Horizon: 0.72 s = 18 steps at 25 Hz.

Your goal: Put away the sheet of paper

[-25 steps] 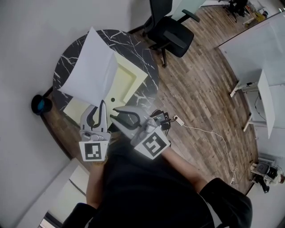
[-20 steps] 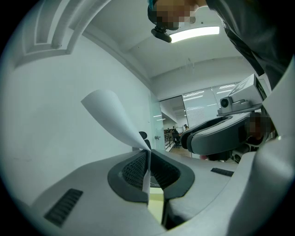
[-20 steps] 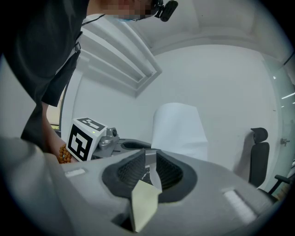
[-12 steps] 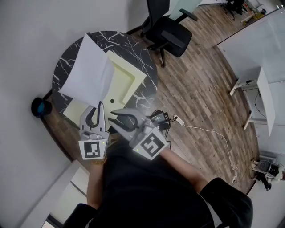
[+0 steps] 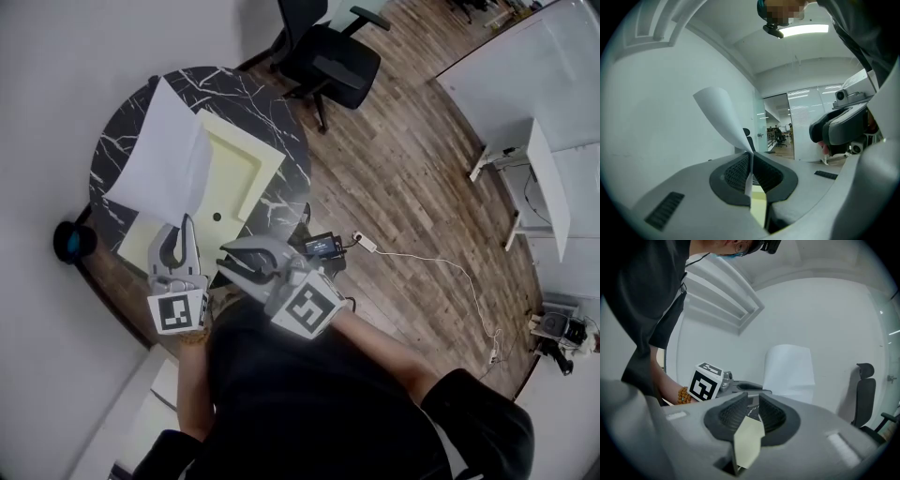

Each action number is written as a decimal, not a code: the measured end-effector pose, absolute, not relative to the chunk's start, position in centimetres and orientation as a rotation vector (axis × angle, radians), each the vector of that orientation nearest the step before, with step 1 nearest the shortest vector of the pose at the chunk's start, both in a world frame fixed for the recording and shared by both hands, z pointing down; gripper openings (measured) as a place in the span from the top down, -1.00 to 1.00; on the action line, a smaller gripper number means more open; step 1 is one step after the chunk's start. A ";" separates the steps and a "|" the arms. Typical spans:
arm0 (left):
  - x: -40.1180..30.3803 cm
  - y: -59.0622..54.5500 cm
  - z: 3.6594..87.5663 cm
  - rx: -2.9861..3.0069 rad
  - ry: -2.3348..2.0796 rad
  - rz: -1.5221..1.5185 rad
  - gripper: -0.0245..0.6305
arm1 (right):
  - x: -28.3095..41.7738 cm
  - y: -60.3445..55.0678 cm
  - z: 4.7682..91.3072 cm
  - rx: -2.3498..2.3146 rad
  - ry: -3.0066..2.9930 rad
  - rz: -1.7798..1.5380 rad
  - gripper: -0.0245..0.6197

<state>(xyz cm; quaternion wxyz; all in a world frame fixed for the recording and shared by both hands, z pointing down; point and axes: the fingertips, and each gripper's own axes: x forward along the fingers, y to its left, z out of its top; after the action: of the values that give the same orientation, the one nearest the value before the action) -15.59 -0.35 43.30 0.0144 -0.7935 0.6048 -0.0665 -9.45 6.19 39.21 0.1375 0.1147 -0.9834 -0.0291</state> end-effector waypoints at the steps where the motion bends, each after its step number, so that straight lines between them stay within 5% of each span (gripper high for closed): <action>1: -15.4 -0.7 43.2 -2.465 1.876 -0.192 0.86 | -9.4 5.9 39.3 0.332 -2.845 -0.078 0.71; 18: -14.5 -2.5 48.1 -2.595 1.937 -0.227 0.86 | -9.8 5.2 41.0 0.240 -2.822 -0.044 0.71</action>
<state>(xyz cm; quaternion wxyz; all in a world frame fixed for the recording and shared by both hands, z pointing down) -14.53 -2.48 48.09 -0.0523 -0.7983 0.5959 -0.0697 -9.77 5.20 40.98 0.1537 0.0836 -0.9845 -0.0153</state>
